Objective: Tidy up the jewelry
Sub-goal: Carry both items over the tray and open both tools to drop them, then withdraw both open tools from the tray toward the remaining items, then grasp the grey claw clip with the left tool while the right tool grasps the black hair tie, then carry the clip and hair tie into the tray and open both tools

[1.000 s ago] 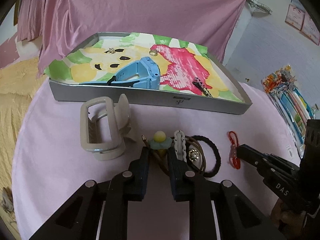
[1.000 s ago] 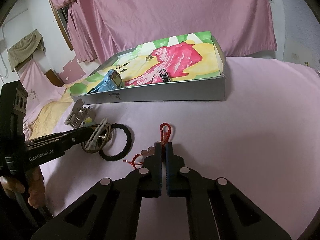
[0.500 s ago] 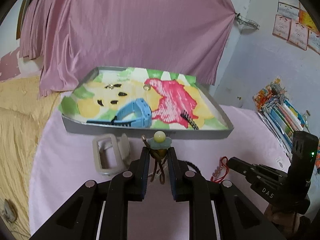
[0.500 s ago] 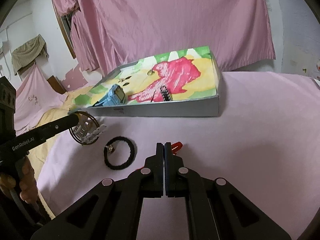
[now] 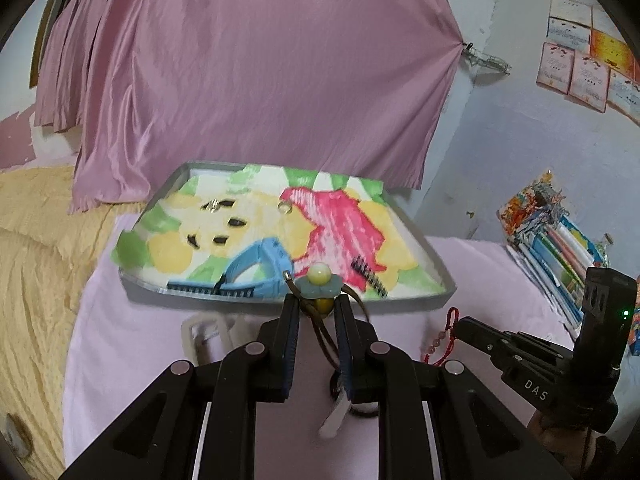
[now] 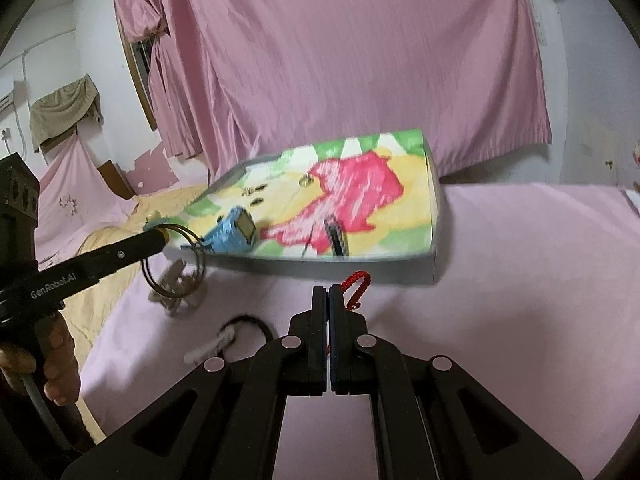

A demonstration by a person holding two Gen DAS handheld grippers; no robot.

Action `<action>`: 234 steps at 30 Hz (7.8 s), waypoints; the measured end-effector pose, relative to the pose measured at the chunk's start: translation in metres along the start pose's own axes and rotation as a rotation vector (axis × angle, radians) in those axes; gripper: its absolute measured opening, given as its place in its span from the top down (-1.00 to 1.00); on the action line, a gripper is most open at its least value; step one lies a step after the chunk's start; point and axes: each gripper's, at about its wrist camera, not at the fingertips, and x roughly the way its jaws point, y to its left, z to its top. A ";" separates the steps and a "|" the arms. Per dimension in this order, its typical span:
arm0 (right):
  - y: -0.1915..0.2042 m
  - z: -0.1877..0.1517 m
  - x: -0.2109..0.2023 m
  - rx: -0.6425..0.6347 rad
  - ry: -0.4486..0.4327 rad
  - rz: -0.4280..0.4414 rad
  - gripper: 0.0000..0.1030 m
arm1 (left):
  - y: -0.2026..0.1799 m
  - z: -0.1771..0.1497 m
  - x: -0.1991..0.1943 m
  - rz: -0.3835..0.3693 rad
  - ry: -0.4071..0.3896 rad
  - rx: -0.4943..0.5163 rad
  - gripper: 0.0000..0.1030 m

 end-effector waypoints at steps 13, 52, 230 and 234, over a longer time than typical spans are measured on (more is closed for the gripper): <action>0.003 0.058 0.011 -0.065 -0.089 -0.010 0.97 | -0.007 0.040 0.034 -0.042 -0.019 0.024 0.67; -0.036 0.046 0.035 0.082 -0.063 -0.073 0.12 | -0.014 0.039 0.075 0.007 0.002 0.040 -0.44; 0.024 0.058 0.133 -0.032 0.115 -0.124 0.91 | 0.097 0.045 0.102 0.162 0.153 -0.064 0.08; 0.023 0.058 0.135 -0.027 0.125 -0.118 0.90 | 0.097 0.045 0.102 0.159 0.151 -0.061 0.07</action>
